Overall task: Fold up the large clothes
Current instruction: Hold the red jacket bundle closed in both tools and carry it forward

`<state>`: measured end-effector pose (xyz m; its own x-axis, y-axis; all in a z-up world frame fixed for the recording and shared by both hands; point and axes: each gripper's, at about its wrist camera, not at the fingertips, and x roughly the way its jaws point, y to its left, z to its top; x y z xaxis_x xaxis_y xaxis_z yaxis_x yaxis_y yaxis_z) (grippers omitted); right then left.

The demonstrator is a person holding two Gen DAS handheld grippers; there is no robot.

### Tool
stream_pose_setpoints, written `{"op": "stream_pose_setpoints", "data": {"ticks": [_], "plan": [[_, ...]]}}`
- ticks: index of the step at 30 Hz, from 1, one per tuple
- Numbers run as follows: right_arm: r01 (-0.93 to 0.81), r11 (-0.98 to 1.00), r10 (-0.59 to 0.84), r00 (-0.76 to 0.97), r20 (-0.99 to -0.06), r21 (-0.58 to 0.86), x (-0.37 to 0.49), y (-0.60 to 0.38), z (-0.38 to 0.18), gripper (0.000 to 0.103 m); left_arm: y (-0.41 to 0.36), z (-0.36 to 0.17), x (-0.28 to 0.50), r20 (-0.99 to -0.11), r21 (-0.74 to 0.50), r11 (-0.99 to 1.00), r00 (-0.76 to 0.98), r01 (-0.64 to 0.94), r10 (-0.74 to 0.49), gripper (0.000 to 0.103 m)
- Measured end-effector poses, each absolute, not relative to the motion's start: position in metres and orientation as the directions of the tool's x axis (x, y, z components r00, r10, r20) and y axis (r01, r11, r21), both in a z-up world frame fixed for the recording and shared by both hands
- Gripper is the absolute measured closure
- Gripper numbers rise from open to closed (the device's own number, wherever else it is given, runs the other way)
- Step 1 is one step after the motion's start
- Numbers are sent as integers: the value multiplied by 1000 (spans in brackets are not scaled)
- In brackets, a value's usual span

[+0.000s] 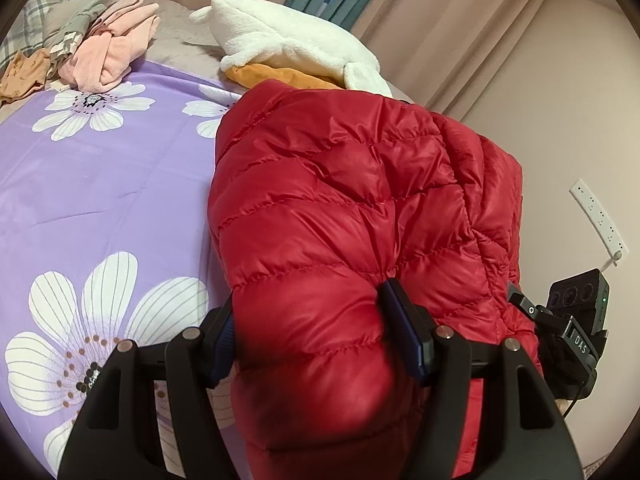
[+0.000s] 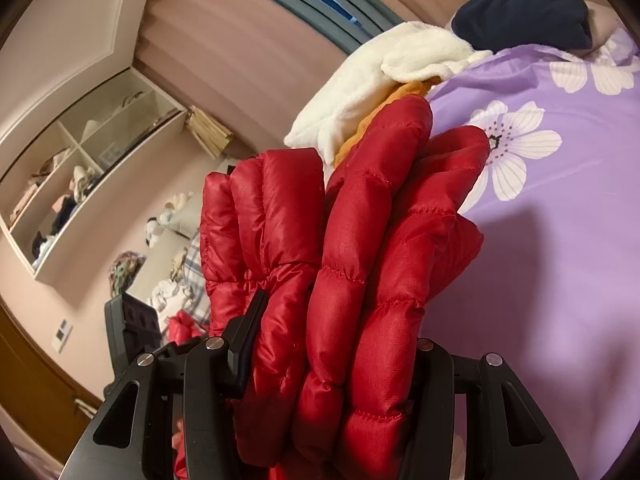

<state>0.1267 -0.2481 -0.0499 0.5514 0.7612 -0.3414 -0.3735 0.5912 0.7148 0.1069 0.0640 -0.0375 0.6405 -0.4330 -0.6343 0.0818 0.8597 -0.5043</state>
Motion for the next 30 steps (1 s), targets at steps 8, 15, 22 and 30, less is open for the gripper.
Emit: {"op": "stream_pose_setpoints", "data": {"ticks": [8, 15, 22, 30], "plan": [[-366, 585, 769, 535, -351, 724, 135, -236, -56, 52, 72, -49, 124, -652, -498, 865, 634, 56, -416, 37], [-351, 583, 769, 530, -358, 733, 143, -229, -60, 52, 73, -57, 137, -665, -490, 871, 630, 38, -401, 37], [-329, 578, 763, 543, -351, 746, 142, -225, -64, 52, 74, -64, 150, -669, -486, 873, 626, 40, -400, 37], [-294, 592, 749, 543, -378, 750, 137, -222, -68, 52, 74, -72, 156, -686, -473, 881, 613, 34, -392, 37]]}}
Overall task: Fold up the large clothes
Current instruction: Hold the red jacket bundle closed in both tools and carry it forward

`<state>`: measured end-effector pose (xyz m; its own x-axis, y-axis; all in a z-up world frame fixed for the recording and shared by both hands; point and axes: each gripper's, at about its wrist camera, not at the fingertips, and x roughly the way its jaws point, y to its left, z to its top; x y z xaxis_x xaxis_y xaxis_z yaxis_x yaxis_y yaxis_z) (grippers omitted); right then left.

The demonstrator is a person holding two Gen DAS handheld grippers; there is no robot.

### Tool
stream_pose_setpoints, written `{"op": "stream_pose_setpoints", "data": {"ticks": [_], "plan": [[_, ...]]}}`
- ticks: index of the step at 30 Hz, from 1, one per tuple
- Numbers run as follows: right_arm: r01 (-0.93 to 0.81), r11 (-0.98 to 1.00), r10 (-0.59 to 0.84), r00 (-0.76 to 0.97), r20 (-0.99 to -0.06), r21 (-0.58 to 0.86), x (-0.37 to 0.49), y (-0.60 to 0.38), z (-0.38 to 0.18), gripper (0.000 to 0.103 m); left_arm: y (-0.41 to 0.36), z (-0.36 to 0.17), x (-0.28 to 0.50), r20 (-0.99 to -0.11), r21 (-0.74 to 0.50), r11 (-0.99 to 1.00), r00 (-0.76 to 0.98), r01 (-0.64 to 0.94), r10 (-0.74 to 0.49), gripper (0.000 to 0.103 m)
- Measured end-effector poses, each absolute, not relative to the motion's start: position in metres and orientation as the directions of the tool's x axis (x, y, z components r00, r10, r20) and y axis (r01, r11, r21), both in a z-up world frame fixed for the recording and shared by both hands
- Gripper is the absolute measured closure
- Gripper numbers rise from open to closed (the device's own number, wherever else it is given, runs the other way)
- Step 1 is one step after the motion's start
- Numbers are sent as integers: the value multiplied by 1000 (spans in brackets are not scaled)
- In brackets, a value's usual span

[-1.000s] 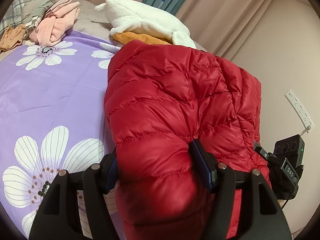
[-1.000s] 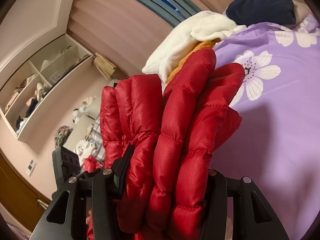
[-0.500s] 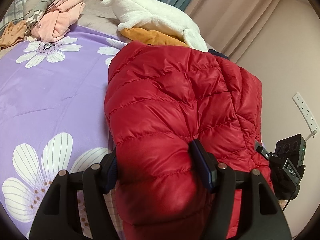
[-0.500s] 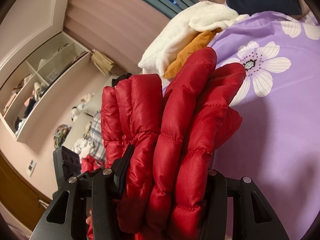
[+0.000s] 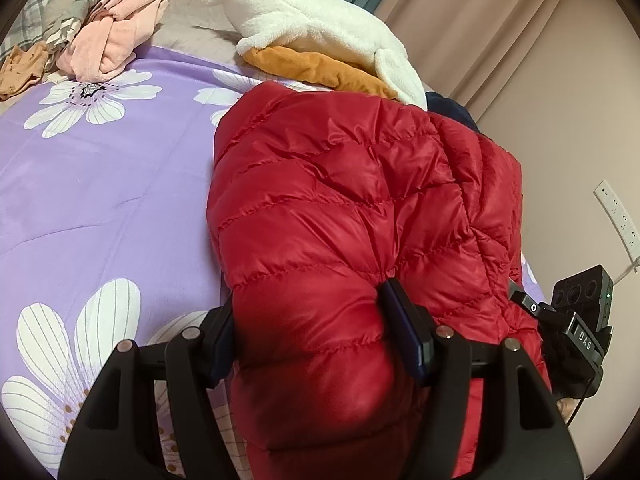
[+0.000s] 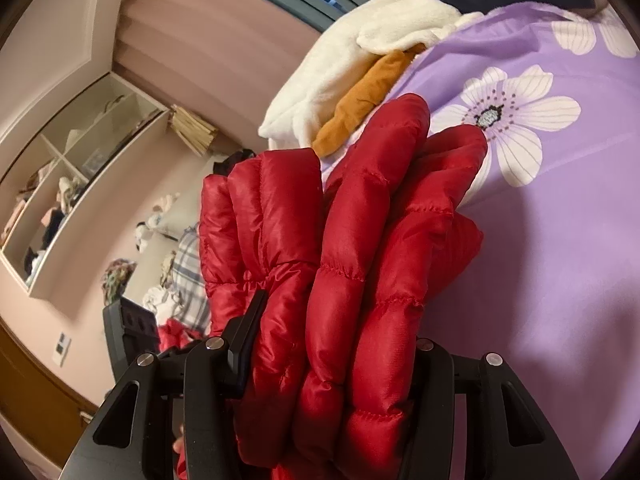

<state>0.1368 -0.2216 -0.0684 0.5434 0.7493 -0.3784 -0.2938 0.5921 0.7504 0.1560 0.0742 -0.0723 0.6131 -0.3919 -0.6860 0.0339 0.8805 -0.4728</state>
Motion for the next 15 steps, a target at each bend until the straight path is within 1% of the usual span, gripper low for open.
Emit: {"op": "stream_pose_setpoints", "data": {"ticks": [5, 15], "plan": [[-262, 612, 733, 542, -411, 746, 135, -219, -71, 51, 74, -76, 156, -695, -464, 886, 608, 30, -384, 37], [-196, 673, 681, 541, -494, 713, 133, -216, -79, 47, 72, -80, 154, -726, -428, 904, 591, 13, -352, 34]]}}
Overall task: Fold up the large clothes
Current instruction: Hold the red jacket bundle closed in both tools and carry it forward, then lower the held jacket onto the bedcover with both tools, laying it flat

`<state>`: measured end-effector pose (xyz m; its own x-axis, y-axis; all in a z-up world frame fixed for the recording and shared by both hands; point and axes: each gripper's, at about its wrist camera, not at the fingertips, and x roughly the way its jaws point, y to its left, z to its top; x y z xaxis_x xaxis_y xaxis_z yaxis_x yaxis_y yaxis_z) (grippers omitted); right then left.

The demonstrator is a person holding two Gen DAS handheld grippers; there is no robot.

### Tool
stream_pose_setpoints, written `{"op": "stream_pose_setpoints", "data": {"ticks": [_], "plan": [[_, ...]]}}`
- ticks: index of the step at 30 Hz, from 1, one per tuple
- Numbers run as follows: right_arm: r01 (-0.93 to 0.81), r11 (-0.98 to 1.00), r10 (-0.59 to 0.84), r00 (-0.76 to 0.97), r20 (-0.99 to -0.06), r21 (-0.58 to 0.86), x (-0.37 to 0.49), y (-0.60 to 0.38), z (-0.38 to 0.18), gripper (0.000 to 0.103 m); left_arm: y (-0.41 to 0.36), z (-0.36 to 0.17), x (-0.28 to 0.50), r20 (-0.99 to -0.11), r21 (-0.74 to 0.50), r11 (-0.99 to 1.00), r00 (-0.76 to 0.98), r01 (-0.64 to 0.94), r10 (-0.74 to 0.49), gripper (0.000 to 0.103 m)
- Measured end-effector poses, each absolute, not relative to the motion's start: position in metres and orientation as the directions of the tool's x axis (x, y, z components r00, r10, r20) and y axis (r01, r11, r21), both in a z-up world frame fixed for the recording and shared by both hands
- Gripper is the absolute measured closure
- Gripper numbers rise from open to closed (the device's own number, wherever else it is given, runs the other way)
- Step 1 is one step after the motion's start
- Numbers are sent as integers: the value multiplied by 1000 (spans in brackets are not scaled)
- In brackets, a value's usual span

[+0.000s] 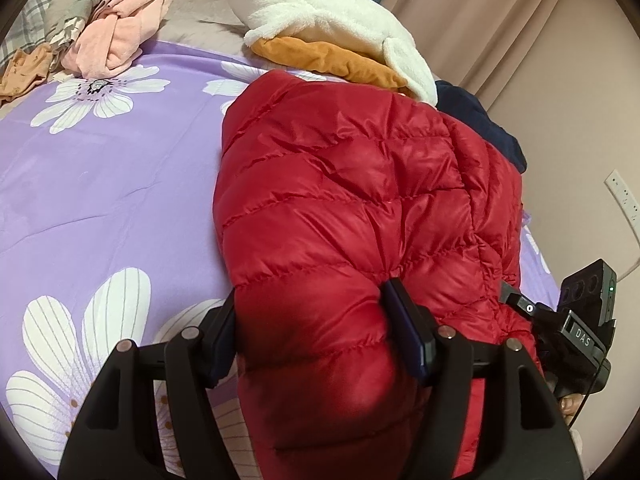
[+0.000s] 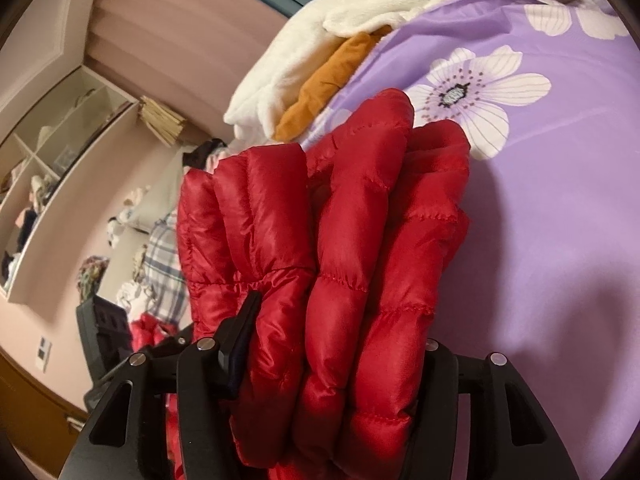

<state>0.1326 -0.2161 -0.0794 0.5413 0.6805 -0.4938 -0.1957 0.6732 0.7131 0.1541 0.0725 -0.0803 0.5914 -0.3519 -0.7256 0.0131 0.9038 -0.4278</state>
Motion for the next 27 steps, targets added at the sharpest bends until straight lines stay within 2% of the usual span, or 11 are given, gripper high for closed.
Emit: {"op": "stream_pose_setpoints", "data": {"ticks": [18, 27], "plan": [[-135, 782, 571, 548, -611, 609, 130, -210, -79, 37, 63, -79, 150, -774, -321, 947, 578, -5, -259, 32], [-159, 888, 430, 619, -657, 432, 118, -200, -48, 33, 60, -72, 142, -783, -280, 960, 582, -17, -218, 32]]}}
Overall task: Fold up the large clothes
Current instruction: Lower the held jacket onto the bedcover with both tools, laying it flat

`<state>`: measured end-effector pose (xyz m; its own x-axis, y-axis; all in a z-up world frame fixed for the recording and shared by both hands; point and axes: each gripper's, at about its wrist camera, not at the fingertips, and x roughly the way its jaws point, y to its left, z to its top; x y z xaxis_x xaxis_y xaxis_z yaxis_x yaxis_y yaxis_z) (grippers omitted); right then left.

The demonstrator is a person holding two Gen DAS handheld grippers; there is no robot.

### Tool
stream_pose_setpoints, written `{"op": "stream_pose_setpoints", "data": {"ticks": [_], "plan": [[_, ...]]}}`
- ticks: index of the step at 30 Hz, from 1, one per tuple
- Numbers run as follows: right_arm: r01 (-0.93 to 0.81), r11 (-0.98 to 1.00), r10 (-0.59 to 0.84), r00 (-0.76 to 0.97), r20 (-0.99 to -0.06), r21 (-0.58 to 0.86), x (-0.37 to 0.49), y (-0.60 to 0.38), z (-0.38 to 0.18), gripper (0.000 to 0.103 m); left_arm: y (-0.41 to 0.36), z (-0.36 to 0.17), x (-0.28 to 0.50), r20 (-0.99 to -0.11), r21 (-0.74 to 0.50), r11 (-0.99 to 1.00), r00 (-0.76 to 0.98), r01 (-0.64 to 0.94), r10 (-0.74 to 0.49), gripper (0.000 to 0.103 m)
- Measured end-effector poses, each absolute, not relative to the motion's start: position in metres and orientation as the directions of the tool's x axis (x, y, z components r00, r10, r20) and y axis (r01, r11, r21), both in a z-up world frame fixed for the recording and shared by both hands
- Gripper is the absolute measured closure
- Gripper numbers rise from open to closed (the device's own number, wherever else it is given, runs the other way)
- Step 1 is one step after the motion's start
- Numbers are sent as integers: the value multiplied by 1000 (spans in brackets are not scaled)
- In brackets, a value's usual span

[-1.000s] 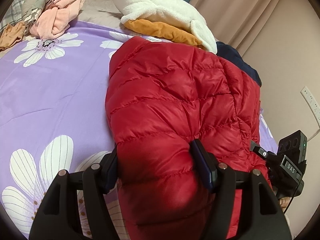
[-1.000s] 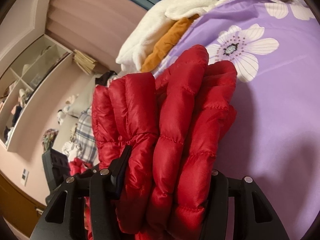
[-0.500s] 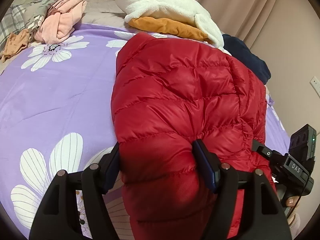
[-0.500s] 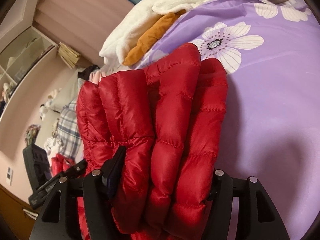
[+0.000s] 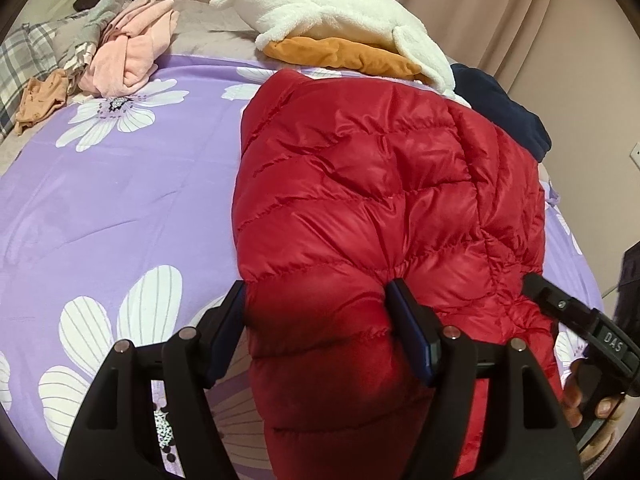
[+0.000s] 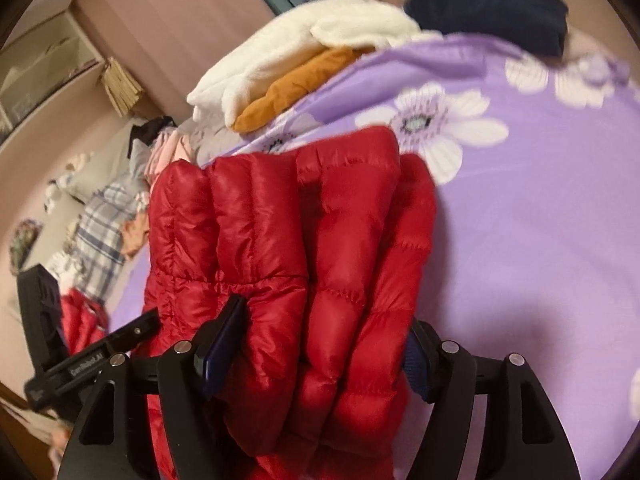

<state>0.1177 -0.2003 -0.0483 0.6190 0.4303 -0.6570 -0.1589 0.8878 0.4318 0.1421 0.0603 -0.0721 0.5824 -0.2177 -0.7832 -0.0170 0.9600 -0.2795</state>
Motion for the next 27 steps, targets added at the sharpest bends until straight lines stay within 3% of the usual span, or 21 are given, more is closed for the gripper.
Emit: {"op": "stream_pose_setpoints", "data": {"ticks": [12, 14, 20, 27], "plan": [[-83, 966, 222, 753, -620, 244, 105, -200, -22, 32, 61, -59, 125, -775, -240, 971, 605, -16, -182, 35], [-108, 958, 254, 754, -606, 267, 104, -202, -18, 32, 61, -57, 124, -771, -251, 968, 608, -12, -193, 37], [-257, 914, 396, 730, -557, 312, 105, -182, -10, 35, 54, -52, 117, -758, -253, 967, 613, 35, -221, 58], [-379, 871, 490, 705, -512, 312, 117, -147, 3, 47, 52, -57, 118, -769, -244, 968, 596, 63, -232, 60]]}}
